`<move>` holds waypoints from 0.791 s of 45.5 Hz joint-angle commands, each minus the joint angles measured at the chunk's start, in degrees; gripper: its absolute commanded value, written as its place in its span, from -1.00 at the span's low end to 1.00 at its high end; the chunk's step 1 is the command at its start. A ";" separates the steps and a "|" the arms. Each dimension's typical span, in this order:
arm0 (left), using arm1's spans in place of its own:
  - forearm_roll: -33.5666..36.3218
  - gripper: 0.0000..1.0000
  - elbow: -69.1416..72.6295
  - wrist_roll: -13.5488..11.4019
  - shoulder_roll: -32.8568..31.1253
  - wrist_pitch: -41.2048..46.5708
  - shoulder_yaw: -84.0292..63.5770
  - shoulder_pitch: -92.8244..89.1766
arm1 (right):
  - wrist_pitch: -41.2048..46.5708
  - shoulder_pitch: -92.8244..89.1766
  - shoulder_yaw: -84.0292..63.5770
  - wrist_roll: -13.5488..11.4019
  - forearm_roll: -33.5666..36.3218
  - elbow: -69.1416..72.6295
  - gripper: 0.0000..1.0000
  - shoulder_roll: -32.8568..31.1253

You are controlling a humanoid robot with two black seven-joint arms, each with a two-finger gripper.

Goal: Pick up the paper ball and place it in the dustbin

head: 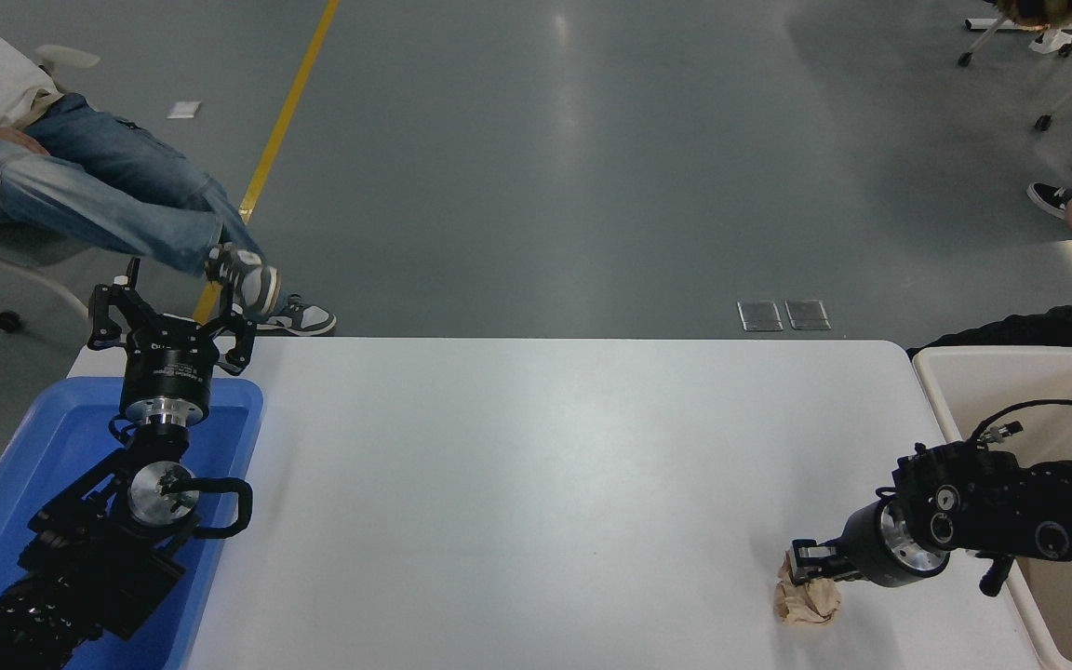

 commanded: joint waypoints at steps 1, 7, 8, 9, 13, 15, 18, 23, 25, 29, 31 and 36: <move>0.02 0.98 0.00 0.03 0.00 -0.01 0.01 0.06 | 5.17 16.19 -6.14 -0.09 0.78 8.80 -1.00 -6.32; 0.02 0.98 0.00 0.03 0.00 -0.10 0.01 0.06 | 8.16 34.28 -16.77 0.00 5.52 16.01 -1.00 -10.02; 0.02 0.98 0.00 0.03 0.00 -0.10 0.01 0.06 | 8.60 37.71 -18.97 0.00 6.31 17.24 -1.00 -10.02; 0.02 0.98 0.00 0.03 0.00 -0.10 0.01 0.06 | 9.04 41.14 -21.16 0.00 6.84 18.47 -1.00 -10.02; 0.02 0.98 0.00 0.03 0.00 -0.10 0.01 0.06 | 11.67 55.03 -29.43 0.26 7.55 22.25 -1.00 -9.32; 0.03 0.98 0.09 0.03 0.00 -0.01 0.01 0.06 | 12.82 60.22 -31.90 0.26 7.63 23.40 -1.00 -8.79; 0.02 0.98 0.00 0.03 0.00 -0.01 0.01 0.06 | 14.83 66.64 -34.62 0.35 7.90 24.80 -1.00 -8.26; 0.02 0.98 0.00 0.03 0.00 -0.01 0.01 0.06 | 19.40 72.63 -36.04 0.26 7.90 26.12 -1.00 -8.44; 0.02 0.98 0.00 0.03 0.00 -0.01 0.01 0.06 | 20.99 74.04 -36.13 0.26 7.98 26.30 -1.00 -8.35; 0.02 0.98 0.00 0.03 0.00 -0.01 0.01 0.06 | 23.54 76.94 -36.13 0.26 9.04 26.65 -1.00 -8.17; 0.02 0.98 0.00 0.03 0.00 -0.01 0.01 0.06 | 24.07 77.82 -36.13 0.26 9.21 26.83 -1.00 -8.00; 0.02 0.98 0.00 0.03 0.00 -0.01 0.01 0.06 | 24.42 78.35 -36.21 0.17 9.22 26.92 -1.00 -7.82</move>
